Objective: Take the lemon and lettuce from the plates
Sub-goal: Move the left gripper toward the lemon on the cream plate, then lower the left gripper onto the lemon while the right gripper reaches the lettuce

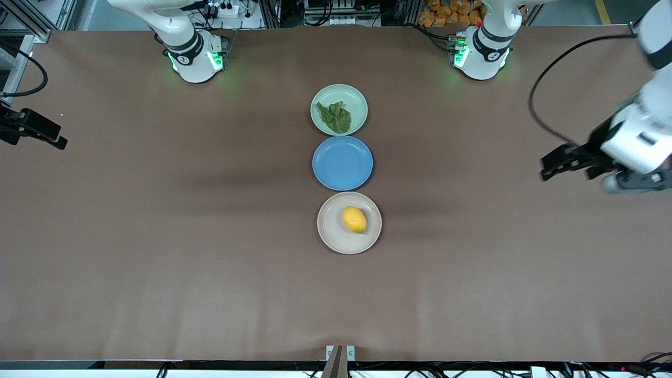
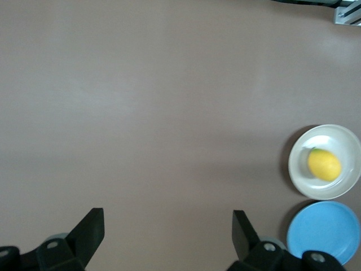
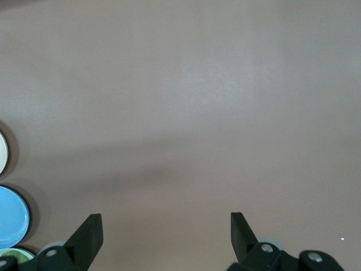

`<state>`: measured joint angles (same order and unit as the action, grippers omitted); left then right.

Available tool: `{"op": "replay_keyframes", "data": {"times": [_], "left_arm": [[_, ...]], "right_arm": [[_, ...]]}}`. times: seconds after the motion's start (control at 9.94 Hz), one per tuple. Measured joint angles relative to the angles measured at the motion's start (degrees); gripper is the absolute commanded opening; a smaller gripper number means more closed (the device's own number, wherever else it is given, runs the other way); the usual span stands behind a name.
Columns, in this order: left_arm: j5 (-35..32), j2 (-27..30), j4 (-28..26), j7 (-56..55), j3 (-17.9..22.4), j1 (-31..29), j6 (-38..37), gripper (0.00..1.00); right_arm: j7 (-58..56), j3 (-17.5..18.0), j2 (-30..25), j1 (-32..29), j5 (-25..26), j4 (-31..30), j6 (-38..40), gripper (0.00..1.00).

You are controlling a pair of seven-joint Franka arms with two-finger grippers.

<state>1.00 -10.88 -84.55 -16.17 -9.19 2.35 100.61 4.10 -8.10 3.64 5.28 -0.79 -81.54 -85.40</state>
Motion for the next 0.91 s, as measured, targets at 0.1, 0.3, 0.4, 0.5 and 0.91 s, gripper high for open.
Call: {"op": "replay_keyframes", "data": {"times": [0.1,0.3,0.4,0.5,0.91], "left_arm": [[0.02,-2.34,-0.08,-3.18,-0.13,2.50,3.95,1.00],[2.33,-7.22,-0.14,-5.96,-0.31,5.81,11.80,1.00],[3.56,-9.58,-0.16,-7.12,-0.37,7.16,15.73,1.00],[3.75,-11.87,-0.17,-9.39,-0.45,9.21,19.54,1.00],[3.78,-20.54,-0.19,-15.70,-0.66,16.86,29.72,1.00]], "right_arm": [[0.00,0.02,0.27,0.06,0.00,-0.13,0.00,1.00],[0.00,0.02,0.78,0.10,-0.19,-0.19,0.00,1.00],[0.00,0.03,0.93,0.17,-1.17,-0.20,-0.01,1.00],[0.00,0.05,1.08,0.24,-2.74,-0.23,-0.02,1.00],[12.07,5.29,1.64,0.47,-4.20,-4.91,-5.89,1.00]]}}
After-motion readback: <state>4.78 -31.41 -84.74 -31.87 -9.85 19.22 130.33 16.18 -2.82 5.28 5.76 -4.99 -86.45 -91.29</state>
